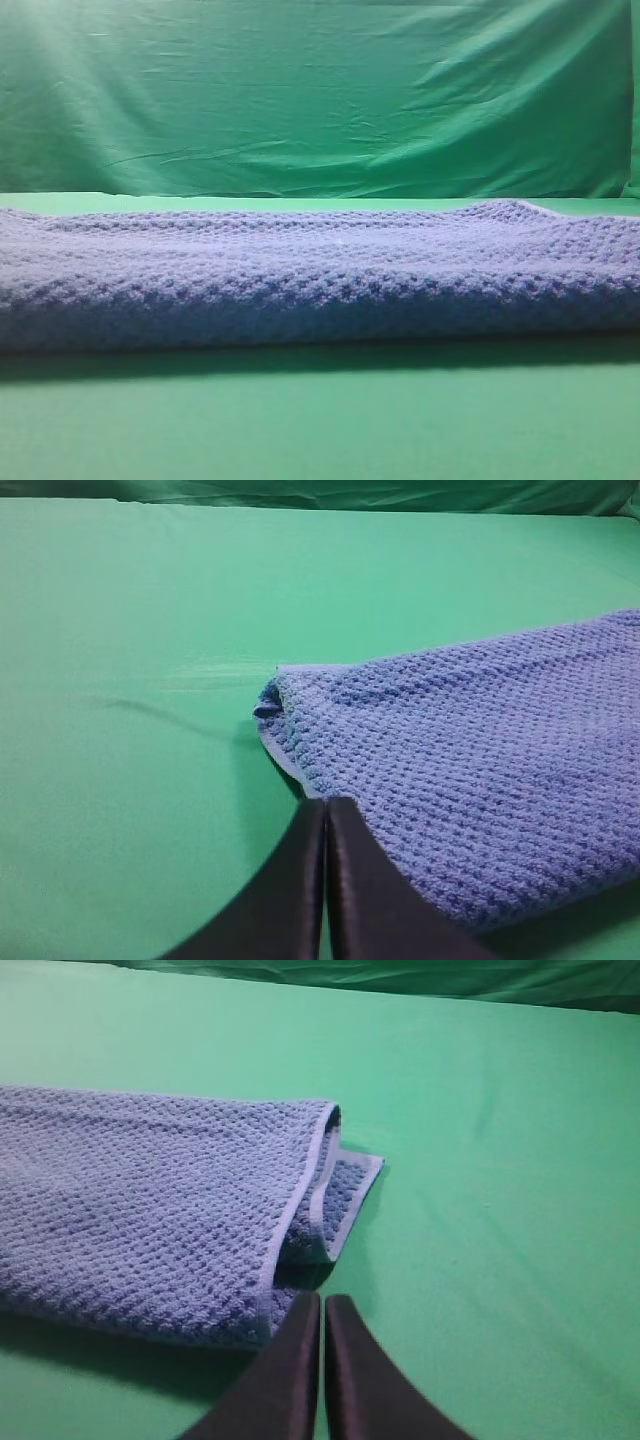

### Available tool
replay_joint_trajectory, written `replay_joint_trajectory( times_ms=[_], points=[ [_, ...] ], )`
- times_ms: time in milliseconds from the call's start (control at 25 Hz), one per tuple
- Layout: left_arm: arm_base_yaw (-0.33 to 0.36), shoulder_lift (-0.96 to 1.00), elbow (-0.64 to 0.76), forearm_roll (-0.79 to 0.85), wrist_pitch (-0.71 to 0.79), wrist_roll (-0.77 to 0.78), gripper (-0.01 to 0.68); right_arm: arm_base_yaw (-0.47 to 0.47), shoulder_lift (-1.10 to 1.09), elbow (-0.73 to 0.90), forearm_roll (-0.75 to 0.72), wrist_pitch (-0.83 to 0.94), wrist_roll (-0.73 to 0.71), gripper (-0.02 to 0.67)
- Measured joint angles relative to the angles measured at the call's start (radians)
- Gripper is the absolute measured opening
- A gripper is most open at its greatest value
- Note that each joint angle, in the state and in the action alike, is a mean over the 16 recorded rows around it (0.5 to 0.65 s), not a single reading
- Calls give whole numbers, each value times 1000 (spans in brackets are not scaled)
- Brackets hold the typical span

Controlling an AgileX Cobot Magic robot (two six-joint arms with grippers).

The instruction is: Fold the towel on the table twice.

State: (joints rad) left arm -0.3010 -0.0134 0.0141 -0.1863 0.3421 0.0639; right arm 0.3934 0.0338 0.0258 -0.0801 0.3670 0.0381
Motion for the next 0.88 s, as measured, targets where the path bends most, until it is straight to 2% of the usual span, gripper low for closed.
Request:
replay_joint_trajectory(
  times_ms=[240,720,880],
  points=[
    [33,0,0,-19,1,0,0,-38,-16,0,0,1,-1,0],
    [215,0,0,-21,2,0,0,-249,-43,0,-1,3,-1,0],
    [253,0,0,-21,2,0,0,-293,-44,0,-2,4,-1,0]
  ],
)
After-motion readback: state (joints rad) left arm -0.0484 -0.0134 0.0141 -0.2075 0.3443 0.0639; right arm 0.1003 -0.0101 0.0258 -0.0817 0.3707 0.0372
